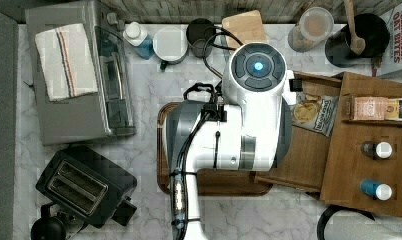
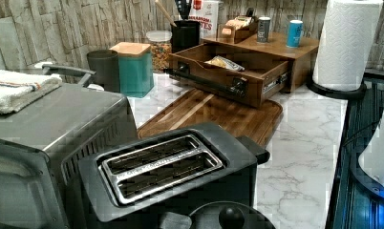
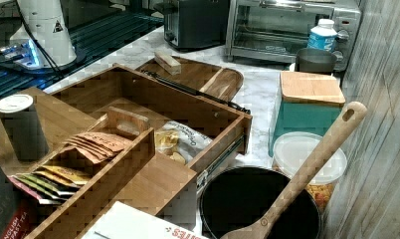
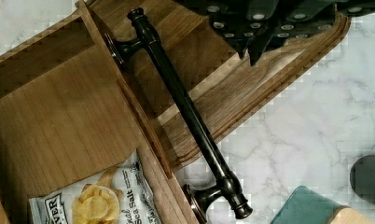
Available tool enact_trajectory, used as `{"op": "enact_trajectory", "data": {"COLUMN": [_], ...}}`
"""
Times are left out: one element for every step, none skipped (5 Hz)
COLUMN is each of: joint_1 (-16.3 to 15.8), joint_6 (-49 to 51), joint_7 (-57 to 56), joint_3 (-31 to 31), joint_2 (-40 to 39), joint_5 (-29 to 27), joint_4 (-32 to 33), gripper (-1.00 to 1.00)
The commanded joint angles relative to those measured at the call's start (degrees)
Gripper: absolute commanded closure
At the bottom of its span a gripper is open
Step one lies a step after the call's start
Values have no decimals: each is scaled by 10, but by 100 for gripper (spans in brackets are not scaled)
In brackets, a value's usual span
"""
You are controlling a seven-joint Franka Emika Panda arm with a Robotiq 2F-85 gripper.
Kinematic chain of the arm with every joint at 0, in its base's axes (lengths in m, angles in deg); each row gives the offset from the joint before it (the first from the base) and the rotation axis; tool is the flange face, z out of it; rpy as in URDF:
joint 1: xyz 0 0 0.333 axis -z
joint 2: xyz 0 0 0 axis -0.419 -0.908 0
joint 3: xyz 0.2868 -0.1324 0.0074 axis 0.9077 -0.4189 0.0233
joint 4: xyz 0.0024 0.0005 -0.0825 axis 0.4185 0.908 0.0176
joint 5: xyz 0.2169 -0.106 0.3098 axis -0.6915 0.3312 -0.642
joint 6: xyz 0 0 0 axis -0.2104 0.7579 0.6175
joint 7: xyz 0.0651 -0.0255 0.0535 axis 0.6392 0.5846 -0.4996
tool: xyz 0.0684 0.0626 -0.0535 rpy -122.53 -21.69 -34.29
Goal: Close the drawer.
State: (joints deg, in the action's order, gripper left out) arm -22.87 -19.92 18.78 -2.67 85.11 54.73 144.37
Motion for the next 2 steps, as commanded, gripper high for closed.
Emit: {"op": "enact_trajectory", "data": {"joint_1": [0, -3], "joint_6": [0, -29], "joint_7": [0, -62], "joint_3": [0, 5], "joint_2": [0, -12], "joint_5": [1, 5], "joint_4": [0, 10], "gripper": [100, 100]}}
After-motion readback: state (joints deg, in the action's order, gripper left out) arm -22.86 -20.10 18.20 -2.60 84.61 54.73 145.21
